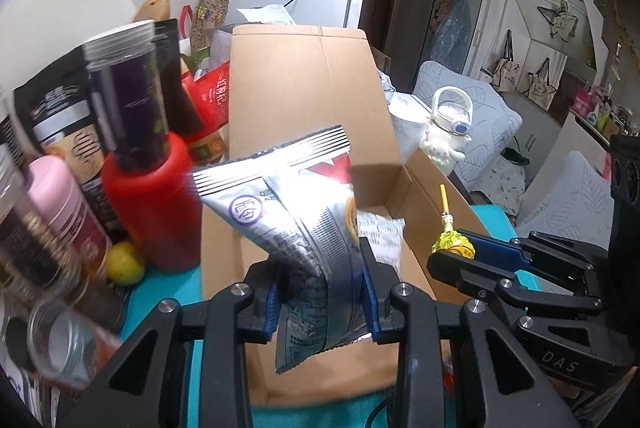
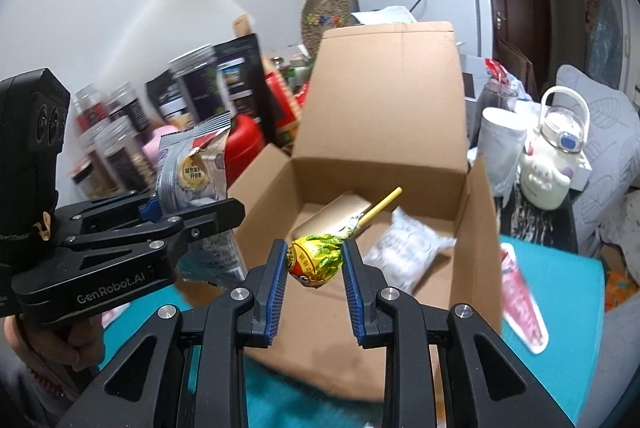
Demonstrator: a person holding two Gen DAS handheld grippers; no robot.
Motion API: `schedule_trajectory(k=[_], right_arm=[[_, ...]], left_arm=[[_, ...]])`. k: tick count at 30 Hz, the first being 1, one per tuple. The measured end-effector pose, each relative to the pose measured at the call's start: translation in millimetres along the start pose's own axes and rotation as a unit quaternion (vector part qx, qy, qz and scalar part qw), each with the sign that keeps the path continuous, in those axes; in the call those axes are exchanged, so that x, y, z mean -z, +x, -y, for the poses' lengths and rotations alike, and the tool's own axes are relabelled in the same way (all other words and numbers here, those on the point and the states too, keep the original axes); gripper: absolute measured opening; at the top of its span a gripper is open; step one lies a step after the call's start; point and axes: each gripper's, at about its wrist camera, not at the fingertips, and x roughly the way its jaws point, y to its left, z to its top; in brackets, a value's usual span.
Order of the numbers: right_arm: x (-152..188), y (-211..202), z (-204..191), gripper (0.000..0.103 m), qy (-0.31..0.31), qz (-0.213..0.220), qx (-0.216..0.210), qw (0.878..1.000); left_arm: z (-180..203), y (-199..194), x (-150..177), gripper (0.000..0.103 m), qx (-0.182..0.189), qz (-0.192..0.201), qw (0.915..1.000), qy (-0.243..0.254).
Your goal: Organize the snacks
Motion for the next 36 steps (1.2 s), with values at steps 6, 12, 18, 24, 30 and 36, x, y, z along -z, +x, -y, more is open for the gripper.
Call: schedule_trajectory(k=[6, 12, 18, 24, 30, 36], right_arm=[[-17.8, 21.3, 22.6, 0.027, 0.009, -0.002, 0.004, 1.000], [-31.4, 37.3, 40.7, 0.027, 0.018, -0.005, 0.004, 1.000], [-38.9, 52.9, 49.4, 0.027, 0.022, -0.013, 0.002, 1.000], [-38.1, 77.7, 52.1, 0.027, 0.015, -0.047, 0.012, 0.999], [-28.5, 102.7, 50.4, 0.027, -0.007, -0.097, 0.032, 0.995], [-24.5, 110.7, 52.4, 0.027, -0.007, -0.113, 0.041, 0.993]], left_arm=[[-0.3, 26.3, -20.1, 0.032, -0.002, 0.009, 0.9999, -0.005], [-0.7, 48.5, -37.5, 0.032, -0.018, 0.013, 0.9997, -0.007], [-6.0, 75.0, -42.0, 0.032, -0.032, -0.003, 0.9994, -0.009], [-6.1, 101.6, -37.0, 0.032, -0.055, -0.036, 0.9978, 0.006], [-11.5, 119.5, -30.8, 0.032, -0.073, -0.068, 0.9950, 0.009], [-19.0, 139.4, -25.8, 0.032, -0.085, -0.111, 0.9902, 0.000]])
